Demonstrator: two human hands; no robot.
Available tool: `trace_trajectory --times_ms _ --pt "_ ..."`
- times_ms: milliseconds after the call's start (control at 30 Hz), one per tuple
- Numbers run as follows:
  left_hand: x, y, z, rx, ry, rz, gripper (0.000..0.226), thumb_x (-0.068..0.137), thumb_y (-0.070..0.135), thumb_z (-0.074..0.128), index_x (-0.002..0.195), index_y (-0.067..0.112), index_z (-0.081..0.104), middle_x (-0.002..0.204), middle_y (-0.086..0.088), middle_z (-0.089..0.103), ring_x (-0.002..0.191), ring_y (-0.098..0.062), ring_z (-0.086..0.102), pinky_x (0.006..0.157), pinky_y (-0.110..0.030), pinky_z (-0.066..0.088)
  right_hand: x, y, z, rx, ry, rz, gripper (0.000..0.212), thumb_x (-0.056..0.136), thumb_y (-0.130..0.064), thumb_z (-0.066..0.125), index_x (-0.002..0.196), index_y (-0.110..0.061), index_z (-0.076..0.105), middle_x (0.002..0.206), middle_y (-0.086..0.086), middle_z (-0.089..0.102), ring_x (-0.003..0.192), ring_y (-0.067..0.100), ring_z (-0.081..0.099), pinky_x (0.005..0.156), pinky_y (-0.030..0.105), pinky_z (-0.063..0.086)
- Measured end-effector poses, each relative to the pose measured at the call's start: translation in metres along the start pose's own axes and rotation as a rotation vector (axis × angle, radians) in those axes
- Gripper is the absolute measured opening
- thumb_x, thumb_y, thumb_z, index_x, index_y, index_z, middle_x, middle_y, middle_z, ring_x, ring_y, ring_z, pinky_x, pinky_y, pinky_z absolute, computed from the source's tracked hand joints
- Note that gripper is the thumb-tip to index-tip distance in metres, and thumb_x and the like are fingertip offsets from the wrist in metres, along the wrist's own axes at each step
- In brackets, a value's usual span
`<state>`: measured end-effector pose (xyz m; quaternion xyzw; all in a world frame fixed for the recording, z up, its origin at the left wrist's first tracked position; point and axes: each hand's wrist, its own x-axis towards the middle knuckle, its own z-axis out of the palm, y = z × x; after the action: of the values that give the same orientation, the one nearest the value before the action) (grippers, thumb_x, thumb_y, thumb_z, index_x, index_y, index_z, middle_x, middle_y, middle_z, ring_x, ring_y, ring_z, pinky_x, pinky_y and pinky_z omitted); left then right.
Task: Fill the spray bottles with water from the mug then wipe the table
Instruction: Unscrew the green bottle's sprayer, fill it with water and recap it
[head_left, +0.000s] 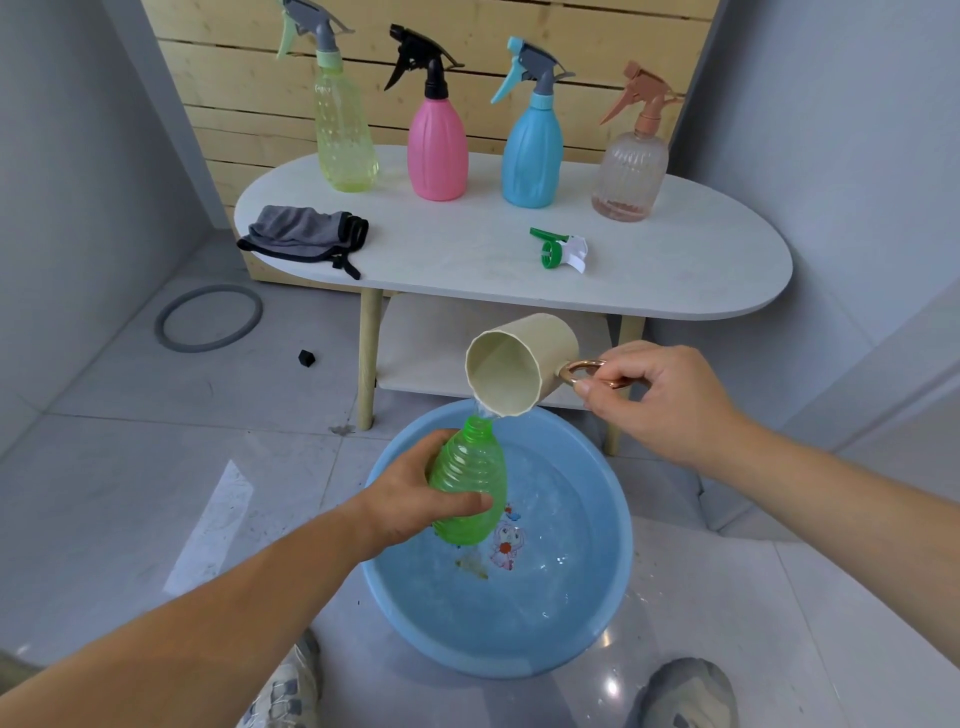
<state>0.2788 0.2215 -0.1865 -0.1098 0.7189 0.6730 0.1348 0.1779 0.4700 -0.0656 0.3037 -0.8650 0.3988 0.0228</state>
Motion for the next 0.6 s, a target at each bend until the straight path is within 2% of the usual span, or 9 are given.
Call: trace_trajectory --times_ms 200,467,600 --pt "-0.0012 -0.0007 -0.0002 -0.003 0.002 0.002 0.083 0.051 0.041 0.093 0.127 0.035 0.06 0.119 -0.003 0.073 0.112 -0.024 0.071 0.093 -0.042 0.059 0.0012 0.003 0.002 -0.019 0.023 -0.075 0.026 0.082 -0.019 0.077 0.064 -0.034 0.065 0.067 -0.013 0.062 0.077 0.005 0.059 0.071 0.016 0.043" --pt "0.001 -0.0027 0.0001 0.003 0.007 -0.001 0.082 0.051 0.041 0.093 0.126 0.034 0.06 0.118 -0.002 0.073 0.111 -0.023 0.071 0.096 -0.047 0.059 0.0022 0.0057 0.0022 -0.073 0.018 -0.118 0.02 0.082 -0.024 0.075 0.065 -0.014 0.07 0.067 -0.002 0.065 0.081 0.016 0.061 0.074 0.035 0.048" --pt "0.001 -0.0042 -0.0003 0.007 0.006 -0.002 0.082 0.051 0.041 0.093 0.127 0.035 0.06 0.117 -0.001 0.073 0.111 -0.022 0.071 0.092 -0.043 0.059 0.0024 0.0048 0.0027 -0.069 0.027 -0.152 0.034 0.08 -0.042 0.064 0.064 -0.013 0.069 0.065 -0.001 0.063 0.08 0.02 0.061 0.073 0.039 0.049"
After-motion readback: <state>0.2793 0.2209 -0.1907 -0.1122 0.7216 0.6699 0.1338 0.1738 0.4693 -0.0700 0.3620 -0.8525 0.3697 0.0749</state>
